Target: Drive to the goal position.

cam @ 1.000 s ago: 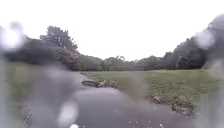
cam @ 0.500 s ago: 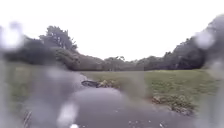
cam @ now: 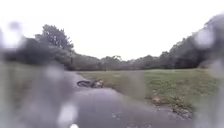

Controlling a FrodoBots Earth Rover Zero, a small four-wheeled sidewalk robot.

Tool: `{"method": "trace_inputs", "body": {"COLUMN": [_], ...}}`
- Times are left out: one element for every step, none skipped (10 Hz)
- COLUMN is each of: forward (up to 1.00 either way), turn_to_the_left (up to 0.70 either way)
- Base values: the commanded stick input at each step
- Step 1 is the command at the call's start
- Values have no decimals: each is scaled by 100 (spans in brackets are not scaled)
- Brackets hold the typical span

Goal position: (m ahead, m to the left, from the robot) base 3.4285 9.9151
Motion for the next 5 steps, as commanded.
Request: {"method": "trace_inputs", "body": {"forward": [85,85,85,85,85], "turn_to_the_left": [34,34,34,34,34]}}
